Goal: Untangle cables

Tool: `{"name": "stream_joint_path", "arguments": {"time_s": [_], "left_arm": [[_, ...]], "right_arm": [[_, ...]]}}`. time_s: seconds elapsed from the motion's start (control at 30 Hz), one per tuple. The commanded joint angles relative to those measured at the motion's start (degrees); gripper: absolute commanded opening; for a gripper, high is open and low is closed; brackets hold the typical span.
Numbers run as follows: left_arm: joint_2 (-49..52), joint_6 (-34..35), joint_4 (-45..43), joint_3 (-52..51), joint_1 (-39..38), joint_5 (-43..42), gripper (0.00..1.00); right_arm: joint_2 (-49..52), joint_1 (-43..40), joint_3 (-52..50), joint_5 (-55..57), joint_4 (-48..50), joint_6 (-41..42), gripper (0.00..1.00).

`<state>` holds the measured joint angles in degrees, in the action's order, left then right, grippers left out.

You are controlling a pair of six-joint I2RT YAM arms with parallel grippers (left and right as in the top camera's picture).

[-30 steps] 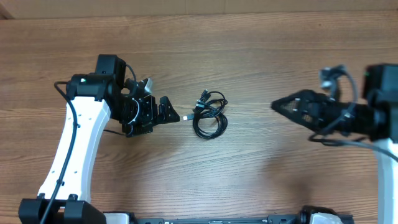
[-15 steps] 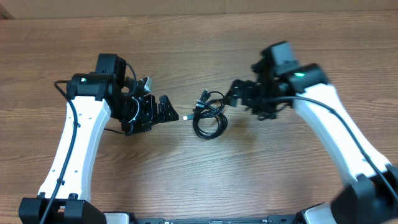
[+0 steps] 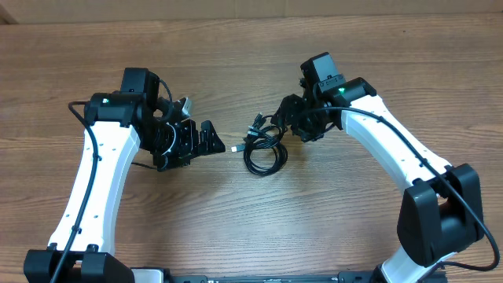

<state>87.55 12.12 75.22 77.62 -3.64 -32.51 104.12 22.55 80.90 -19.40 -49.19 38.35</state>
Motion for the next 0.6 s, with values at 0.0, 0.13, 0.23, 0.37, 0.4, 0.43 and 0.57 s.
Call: {"name": "stream_joint_path", "arguments": {"time_s": [0.0, 0.13, 0.23, 0.37, 0.4, 0.43, 0.57], "left_arm": [[0.2, 1.2, -0.1, 0.7, 0.2, 0.1, 1.00], [0.2, 1.2, -0.1, 0.7, 0.1, 0.1, 1.00], [0.2, 1.2, -0.2, 0.7, 0.1, 0.1, 1.00], [0.2, 1.2, -0.6, 0.7, 0.1, 0.1, 1.00], [0.2, 1.2, -0.8, 0.7, 0.1, 0.1, 1.00], [0.2, 1.2, -0.9, 0.7, 0.1, 0.1, 1.00], [0.2, 1.2, -0.9, 0.7, 0.1, 0.1, 1.00]], "right_arm": [[0.9, 0.9, 0.8, 4.9, 0.5, 5.7, 0.54], [2.2, 1.1, 0.8, 10.4, 0.5, 9.7, 0.51], [3.1, 1.1, 0.8, 9.8, 0.3, 9.7, 0.50], [4.3, 1.7, 0.8, 8.1, 0.6, 9.7, 0.50], [4.6, 1.9, 0.8, 8.0, 0.5, 9.7, 0.50], [4.9, 1.9, 0.8, 8.0, 0.5, 9.6, 0.49], [6.0, 1.9, 0.8, 7.9, 0.3, 9.7, 0.47]]}}
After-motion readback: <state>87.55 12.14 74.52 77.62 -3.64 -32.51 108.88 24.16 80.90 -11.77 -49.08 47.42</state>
